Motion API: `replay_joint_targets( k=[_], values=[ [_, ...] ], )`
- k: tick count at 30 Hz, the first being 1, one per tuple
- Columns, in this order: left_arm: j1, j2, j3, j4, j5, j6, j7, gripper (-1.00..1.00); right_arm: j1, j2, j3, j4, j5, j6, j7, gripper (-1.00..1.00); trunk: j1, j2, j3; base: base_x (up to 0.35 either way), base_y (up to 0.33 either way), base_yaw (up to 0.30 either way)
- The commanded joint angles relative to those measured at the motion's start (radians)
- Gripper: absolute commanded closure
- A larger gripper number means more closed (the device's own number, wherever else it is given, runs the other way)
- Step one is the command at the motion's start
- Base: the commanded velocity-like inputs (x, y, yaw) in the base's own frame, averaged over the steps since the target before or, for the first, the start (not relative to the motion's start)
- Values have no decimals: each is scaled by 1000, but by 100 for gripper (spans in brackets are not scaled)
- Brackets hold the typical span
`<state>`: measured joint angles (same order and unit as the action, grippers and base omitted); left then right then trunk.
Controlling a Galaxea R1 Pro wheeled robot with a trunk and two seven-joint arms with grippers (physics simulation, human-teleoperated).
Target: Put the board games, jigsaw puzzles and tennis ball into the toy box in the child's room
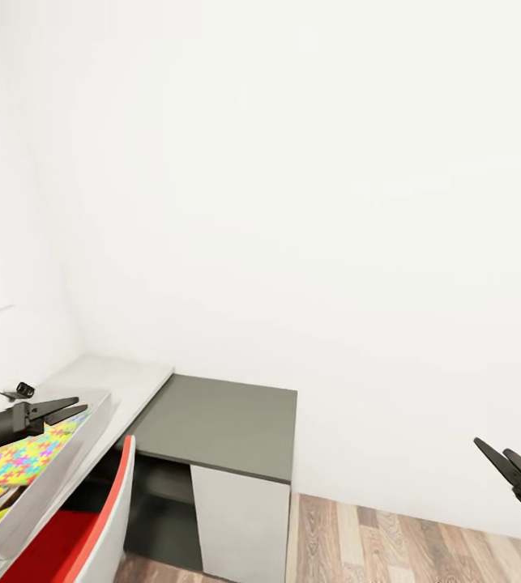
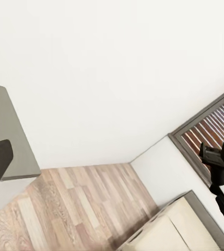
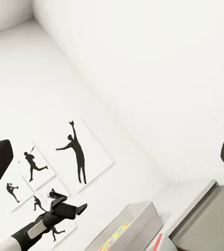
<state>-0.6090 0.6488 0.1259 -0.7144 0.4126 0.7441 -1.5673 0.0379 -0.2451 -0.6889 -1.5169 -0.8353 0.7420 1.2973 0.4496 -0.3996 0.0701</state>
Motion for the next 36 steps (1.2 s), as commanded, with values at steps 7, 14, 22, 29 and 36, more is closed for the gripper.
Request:
replay_joint_targets(
  k=[7,14,22,29,36],
  values=[
    [0,-1,-4,-2,0,11,-4,-100,0,1,1,0,-5,8,-1,-100,0,0,8,-8,0,-207],
    [0,-4,-6,-9,0,11,-4,-100,0,3,0,0,-6,8,-1,-100,0,0,17,-1,0,-197],
    [0,-9,-8,-30,0,11,-4,-100,0,5,0,0,-5,7,-2,-100,0,0,19,0,0,-54],
    [0,-16,-15,-61,-1,17,-4,-100,0,5,2,0,-5,5,-7,-100,0,0,20,0,0,-6],
    [0,-143,-141,-193,-22,105,-4,-100,-1,6,5,34,89,5,-43,-100,0,0,20,0,0,0]
  ],
)
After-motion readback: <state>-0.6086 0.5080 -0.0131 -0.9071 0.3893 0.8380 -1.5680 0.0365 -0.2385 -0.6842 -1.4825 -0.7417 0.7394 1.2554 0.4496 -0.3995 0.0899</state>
